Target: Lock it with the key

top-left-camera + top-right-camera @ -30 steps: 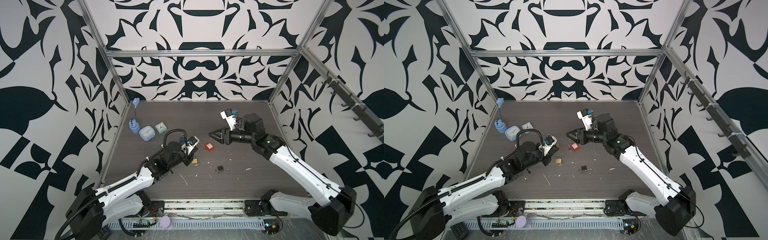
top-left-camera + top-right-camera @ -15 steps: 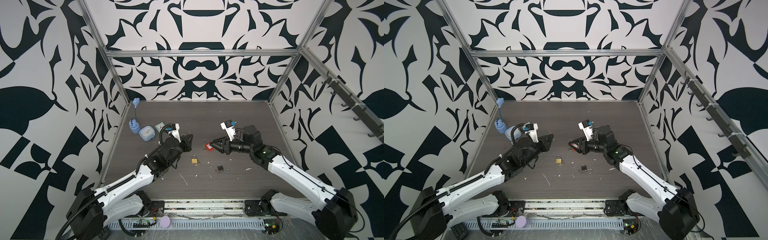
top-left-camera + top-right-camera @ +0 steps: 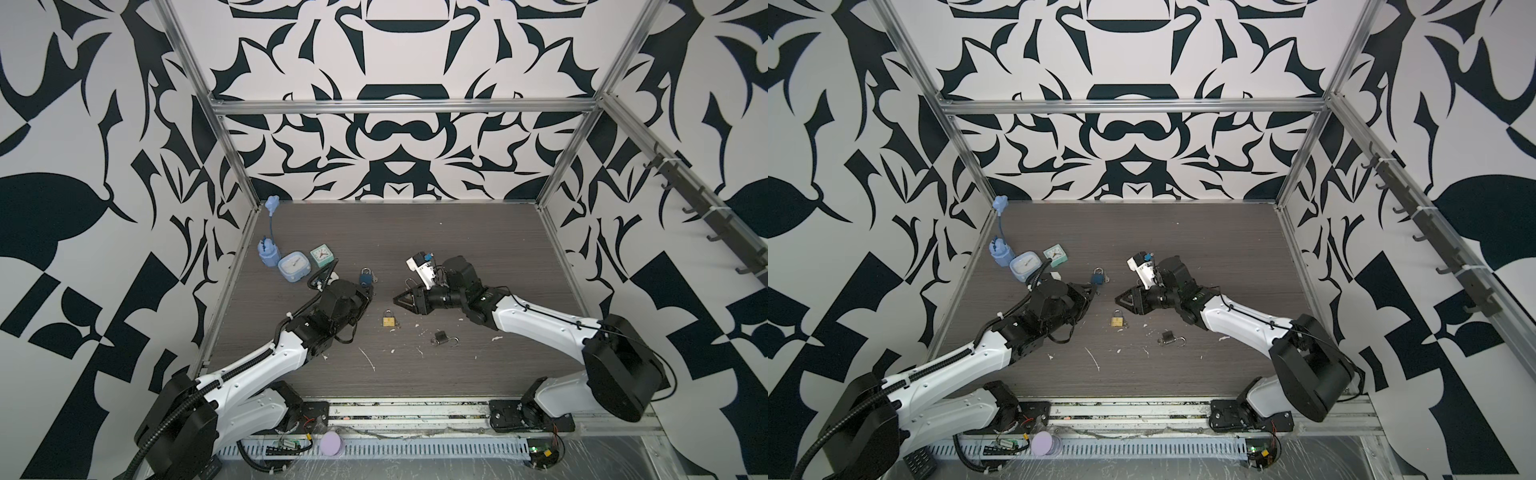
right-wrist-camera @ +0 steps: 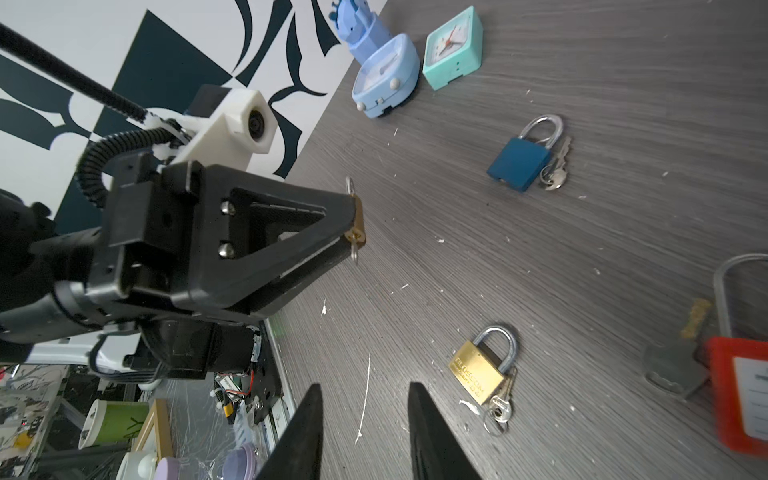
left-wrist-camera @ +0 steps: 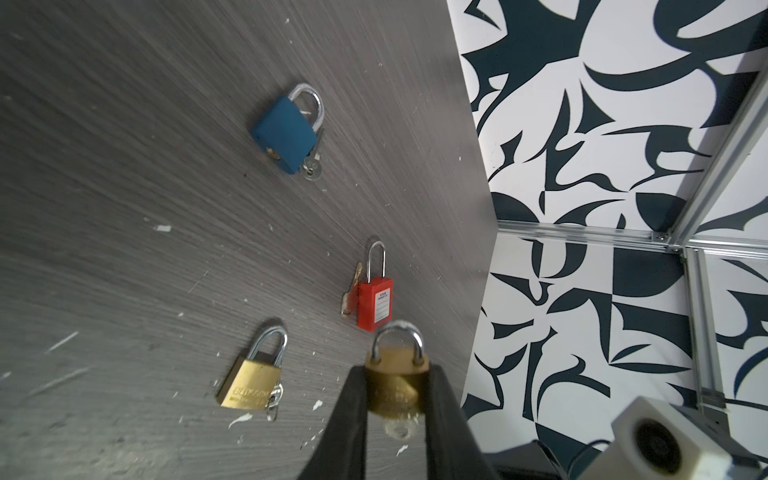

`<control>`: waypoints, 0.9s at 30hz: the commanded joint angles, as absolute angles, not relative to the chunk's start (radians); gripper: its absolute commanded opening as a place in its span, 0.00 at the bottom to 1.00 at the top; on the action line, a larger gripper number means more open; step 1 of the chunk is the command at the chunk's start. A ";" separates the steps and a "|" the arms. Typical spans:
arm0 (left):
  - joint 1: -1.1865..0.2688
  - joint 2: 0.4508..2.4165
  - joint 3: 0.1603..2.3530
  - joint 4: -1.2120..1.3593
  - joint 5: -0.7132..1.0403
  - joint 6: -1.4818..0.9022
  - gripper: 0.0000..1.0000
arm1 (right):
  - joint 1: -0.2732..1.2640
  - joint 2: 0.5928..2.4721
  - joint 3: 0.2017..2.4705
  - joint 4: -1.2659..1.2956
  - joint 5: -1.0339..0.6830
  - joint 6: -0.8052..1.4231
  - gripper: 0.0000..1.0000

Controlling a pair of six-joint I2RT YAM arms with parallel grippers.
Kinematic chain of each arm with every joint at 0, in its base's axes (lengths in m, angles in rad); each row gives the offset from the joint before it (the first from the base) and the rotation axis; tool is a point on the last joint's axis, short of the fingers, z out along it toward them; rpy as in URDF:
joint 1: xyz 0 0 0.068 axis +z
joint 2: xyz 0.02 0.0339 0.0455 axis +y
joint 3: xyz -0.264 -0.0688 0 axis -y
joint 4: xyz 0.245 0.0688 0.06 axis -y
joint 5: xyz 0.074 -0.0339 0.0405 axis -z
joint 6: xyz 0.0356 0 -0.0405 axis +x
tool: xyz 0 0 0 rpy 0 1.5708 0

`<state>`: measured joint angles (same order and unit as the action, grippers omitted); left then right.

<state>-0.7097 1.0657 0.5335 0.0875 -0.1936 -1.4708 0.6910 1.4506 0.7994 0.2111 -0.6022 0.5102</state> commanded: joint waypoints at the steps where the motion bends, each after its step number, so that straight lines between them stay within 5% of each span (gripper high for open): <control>1: -0.697 1.066 0.569 0.026 -0.164 -1.501 0.00 | 0.707 1.477 0.870 0.317 -0.609 0.538 0.35; 20: -0.670 1.078 0.578 0.017 -0.107 -1.494 0.00 | 0.762 1.668 0.974 0.352 -0.626 0.538 0.34; 27: -0.666 1.083 0.585 0.013 -0.094 -1.493 0.00 | 0.774 1.705 1.002 0.358 -0.634 0.540 0.25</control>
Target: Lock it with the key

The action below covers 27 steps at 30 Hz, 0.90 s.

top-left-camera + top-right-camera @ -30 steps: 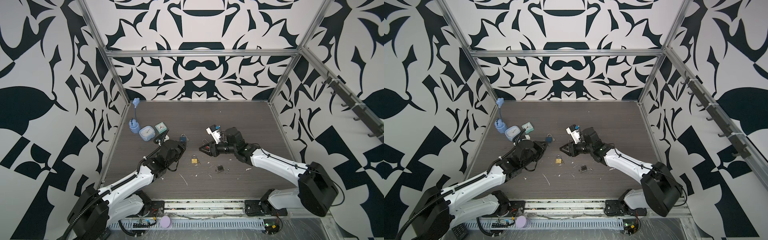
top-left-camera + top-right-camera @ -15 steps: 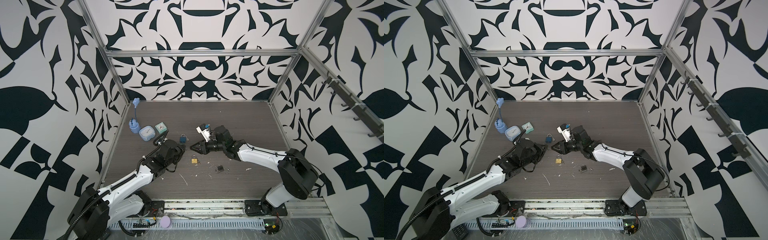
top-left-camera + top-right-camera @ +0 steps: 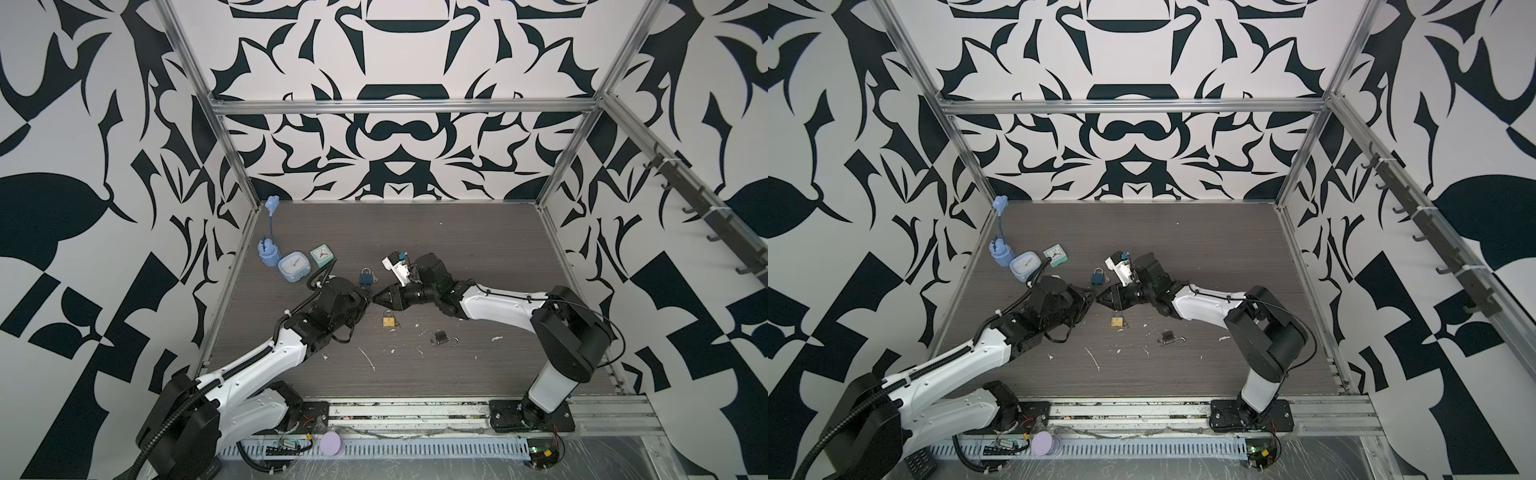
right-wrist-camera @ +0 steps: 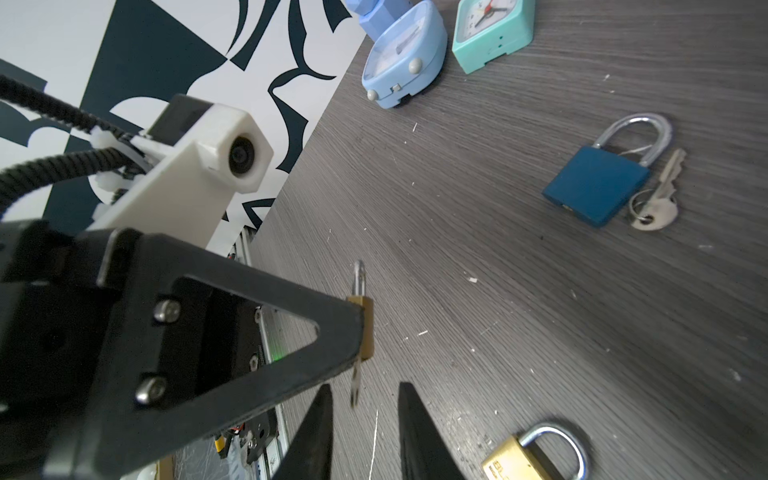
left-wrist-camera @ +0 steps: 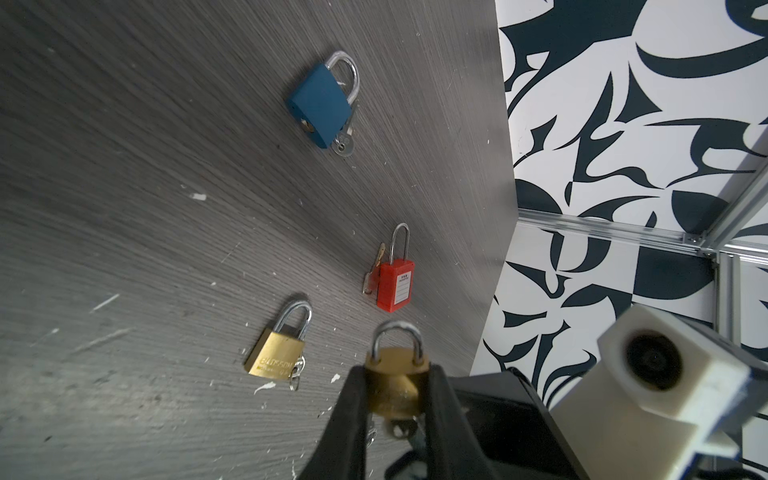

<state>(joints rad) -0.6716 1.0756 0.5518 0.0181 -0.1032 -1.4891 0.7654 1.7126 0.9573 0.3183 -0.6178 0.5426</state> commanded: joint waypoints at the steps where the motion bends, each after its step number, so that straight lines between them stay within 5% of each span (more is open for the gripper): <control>1: -0.664 1.085 0.584 0.012 -0.092 -1.494 0.00 | 0.775 1.708 1.006 0.357 -0.635 0.538 0.23; 12: -0.655 1.086 0.598 -0.002 -0.102 -1.487 0.00 | 0.783 1.721 1.006 0.356 -0.641 0.541 0.02; 27: -0.544 1.094 0.655 -0.079 -0.174 -1.478 0.00 | 0.793 1.686 0.935 0.354 -0.644 0.547 0.00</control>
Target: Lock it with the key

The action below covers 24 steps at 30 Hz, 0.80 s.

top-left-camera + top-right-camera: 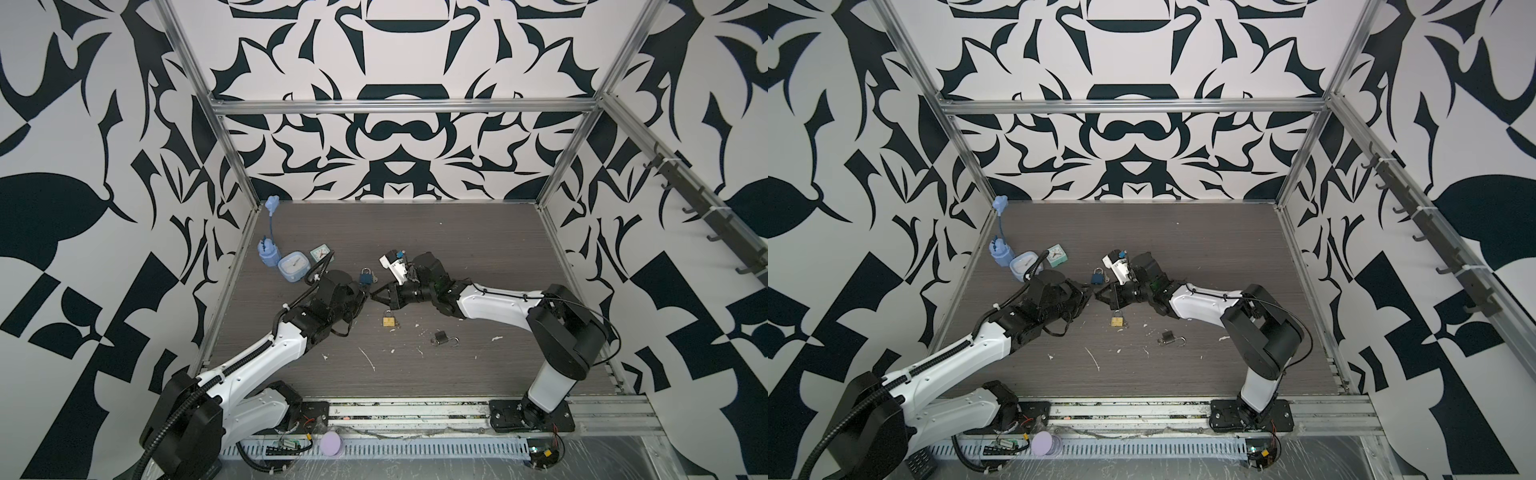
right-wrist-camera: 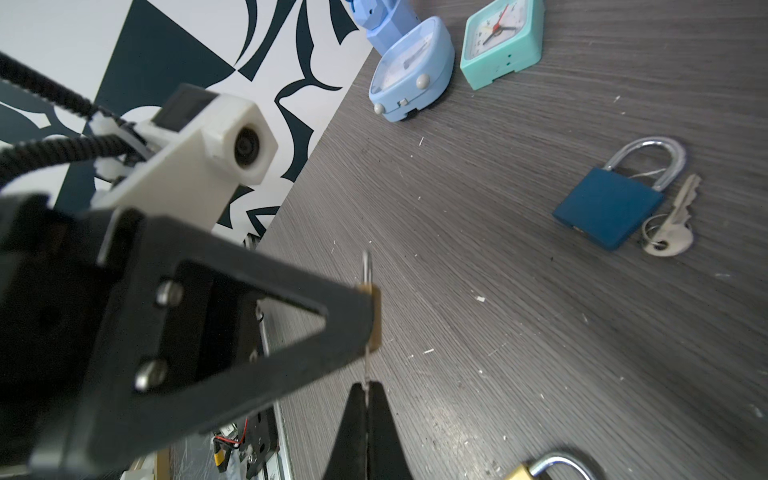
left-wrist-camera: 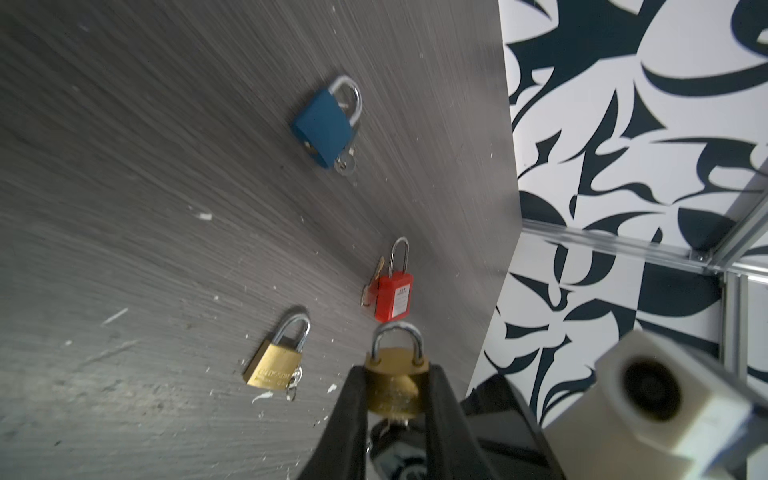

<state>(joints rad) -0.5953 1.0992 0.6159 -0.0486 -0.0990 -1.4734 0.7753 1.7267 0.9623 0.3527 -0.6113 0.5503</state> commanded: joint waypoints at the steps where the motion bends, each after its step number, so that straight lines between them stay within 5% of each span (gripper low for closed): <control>1: -0.526 1.084 0.658 -0.087 -0.185 -1.489 0.00 | 0.793 1.675 0.918 0.352 -0.635 0.547 0.00; 10: -0.449 1.147 0.898 -0.264 -0.186 -1.143 0.00 | 0.734 1.512 0.818 0.249 -0.575 0.560 0.00; 24: -0.749 1.985 1.808 -0.613 -0.176 -0.625 0.00 | 0.225 1.268 0.749 -0.136 -0.465 0.558 0.00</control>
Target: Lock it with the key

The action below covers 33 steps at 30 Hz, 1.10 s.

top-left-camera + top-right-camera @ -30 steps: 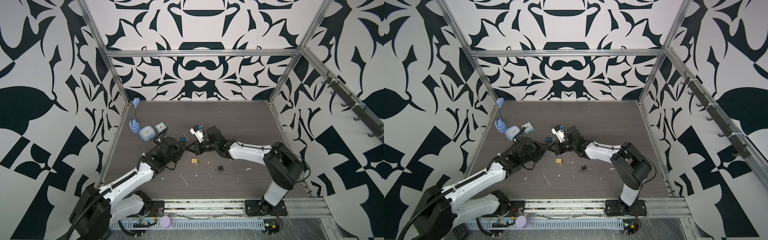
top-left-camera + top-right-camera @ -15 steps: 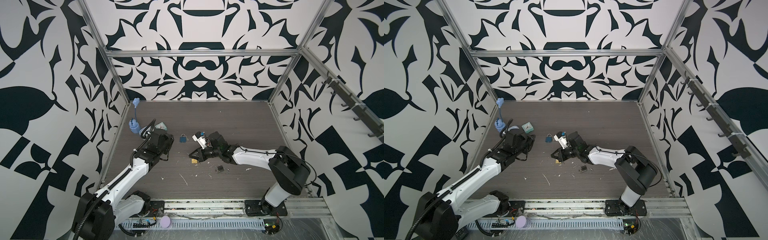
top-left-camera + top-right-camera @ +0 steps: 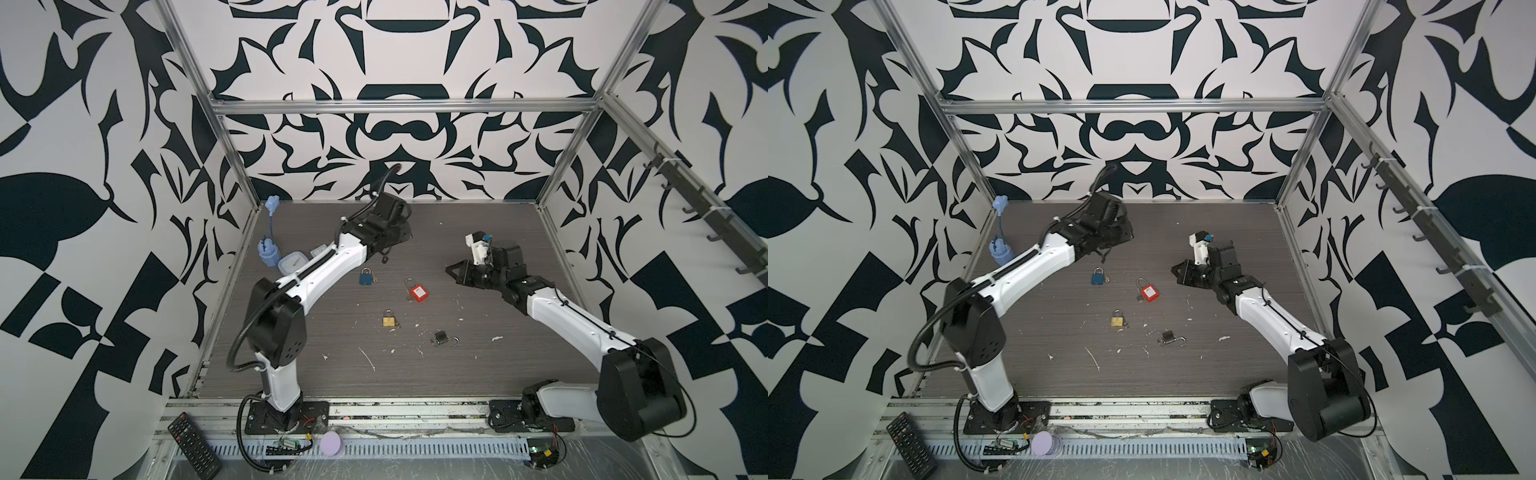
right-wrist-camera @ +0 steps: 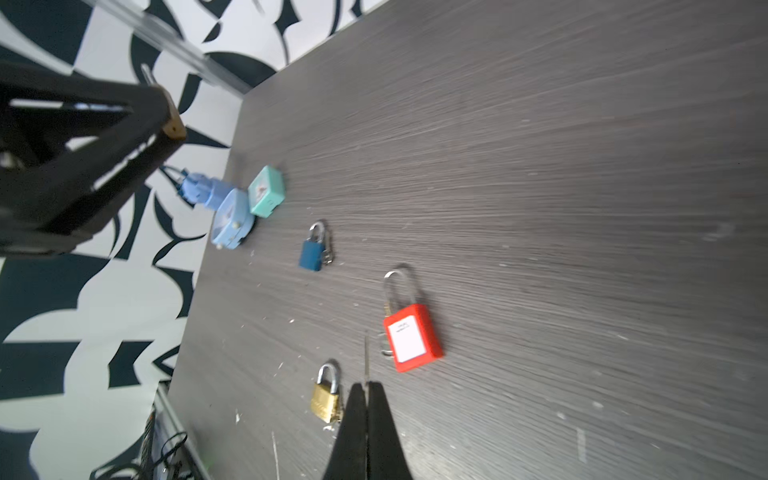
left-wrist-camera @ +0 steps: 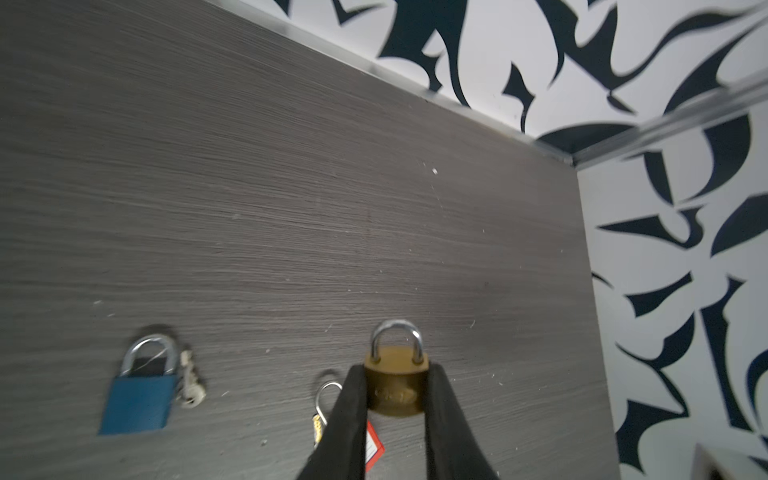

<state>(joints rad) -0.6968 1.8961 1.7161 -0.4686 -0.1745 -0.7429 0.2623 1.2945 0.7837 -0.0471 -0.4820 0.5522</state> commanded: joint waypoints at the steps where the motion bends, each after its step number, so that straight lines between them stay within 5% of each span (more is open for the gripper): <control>1: -0.762 2.035 1.850 -0.618 -0.164 -0.617 0.00 | 0.205 1.264 0.736 -0.137 -0.465 0.563 0.00; 13: -0.846 2.449 2.189 -0.710 -0.155 -0.586 0.00 | 0.134 1.320 0.681 -0.099 -0.481 0.590 0.00; 33: -0.841 2.579 2.277 -0.697 -0.236 -0.524 0.00 | 0.134 1.393 0.673 -0.030 -0.528 0.610 0.00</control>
